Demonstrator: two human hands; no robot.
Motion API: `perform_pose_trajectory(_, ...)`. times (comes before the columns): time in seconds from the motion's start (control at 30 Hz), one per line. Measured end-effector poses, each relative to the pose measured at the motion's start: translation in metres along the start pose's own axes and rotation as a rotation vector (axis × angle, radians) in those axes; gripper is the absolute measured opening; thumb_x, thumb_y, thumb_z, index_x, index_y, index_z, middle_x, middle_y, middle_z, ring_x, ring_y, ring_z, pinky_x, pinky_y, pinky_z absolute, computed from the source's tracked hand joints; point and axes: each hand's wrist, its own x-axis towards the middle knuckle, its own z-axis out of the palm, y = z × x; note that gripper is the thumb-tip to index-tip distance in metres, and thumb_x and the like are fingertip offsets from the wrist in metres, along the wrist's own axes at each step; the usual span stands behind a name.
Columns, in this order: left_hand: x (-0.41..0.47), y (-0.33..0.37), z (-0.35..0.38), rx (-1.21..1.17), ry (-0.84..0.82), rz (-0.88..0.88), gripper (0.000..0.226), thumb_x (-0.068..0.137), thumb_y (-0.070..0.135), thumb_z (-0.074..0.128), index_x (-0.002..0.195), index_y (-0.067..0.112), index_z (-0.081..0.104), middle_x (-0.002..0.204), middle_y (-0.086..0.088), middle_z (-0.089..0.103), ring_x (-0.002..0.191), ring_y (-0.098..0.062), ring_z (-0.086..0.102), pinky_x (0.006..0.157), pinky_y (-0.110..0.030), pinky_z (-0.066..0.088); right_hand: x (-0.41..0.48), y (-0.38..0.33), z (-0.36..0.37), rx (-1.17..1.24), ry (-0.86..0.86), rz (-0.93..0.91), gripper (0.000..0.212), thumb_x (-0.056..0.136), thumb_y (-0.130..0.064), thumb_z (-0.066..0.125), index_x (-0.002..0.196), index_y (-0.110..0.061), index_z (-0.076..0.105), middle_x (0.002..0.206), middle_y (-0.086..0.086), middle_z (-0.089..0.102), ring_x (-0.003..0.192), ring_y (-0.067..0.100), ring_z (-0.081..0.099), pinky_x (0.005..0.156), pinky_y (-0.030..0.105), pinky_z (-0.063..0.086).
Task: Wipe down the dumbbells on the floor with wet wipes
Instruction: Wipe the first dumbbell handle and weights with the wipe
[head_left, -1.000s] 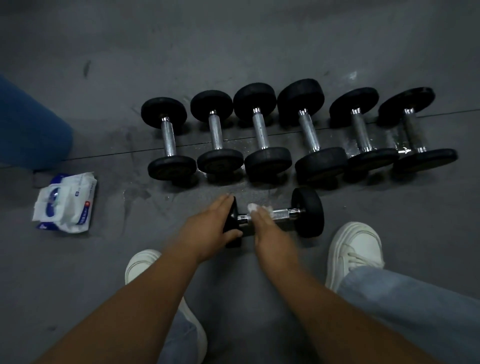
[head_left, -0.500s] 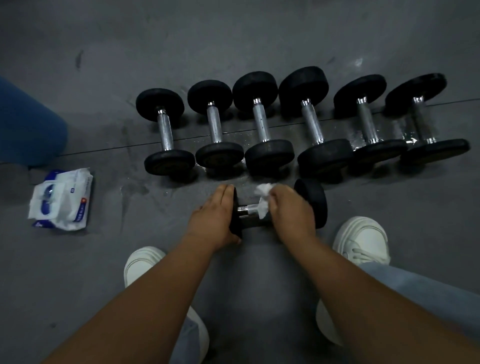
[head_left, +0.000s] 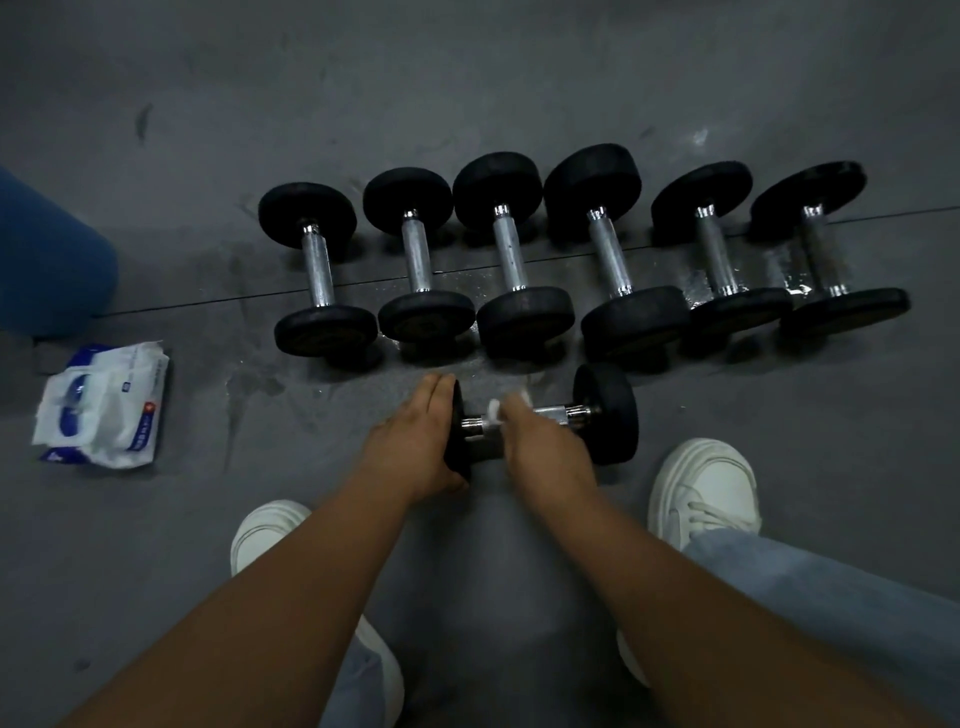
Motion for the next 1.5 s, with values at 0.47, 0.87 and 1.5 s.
perform_pose_trajectory(0.47, 0.002, 0.000, -0.004, -0.022, -0.016, -0.004, 0.129, 0.059, 0.037, 0.090, 0.155, 0.021, 0.005, 0.162, 0.006, 0.000, 0.136, -0.029, 0.042, 0.098, -0.046, 0.047, 0.016, -0.008, -0.003, -0.169, 0.006, -0.131, 0.028, 0.101, -0.037, 0.039, 0.100, -0.022, 0.062, 0.112, 0.008, 0.064, 0.099, 0.030, 0.062, 0.076, 0.034, 0.044)
perform_pose_trajectory(0.87, 0.002, 0.001, -0.007, -0.012, -0.013, -0.011, 0.129, 0.059, 0.037, 0.091, 0.155, 0.021, 0.005, 0.162, 0.006, 0.000, 0.137, -0.027, 0.040, 0.100, -0.043, 0.044, 0.028, -0.005, -0.003, 0.514, 0.250, 0.350, 0.012, 0.094, -0.013, 0.051, 0.103, -0.010, 0.058, 0.101, 0.012, 0.066, 0.089, 0.023, 0.058, 0.070, 0.022, 0.036)
perform_pose_trajectory(1.5, 0.006, -0.001, -0.003, -0.048, -0.005, 0.000, 0.131, 0.057, 0.037, 0.092, 0.155, 0.021, 0.007, 0.161, 0.006, 0.005, 0.136, -0.027, 0.041, 0.102, -0.043, 0.045, 0.029, 0.015, -0.009, -0.268, 0.272, -0.131, 0.010, 0.087, -0.019, 0.062, 0.080, -0.019, 0.069, 0.087, 0.004, 0.060, 0.086, 0.029, 0.052, 0.066, 0.032, 0.039)
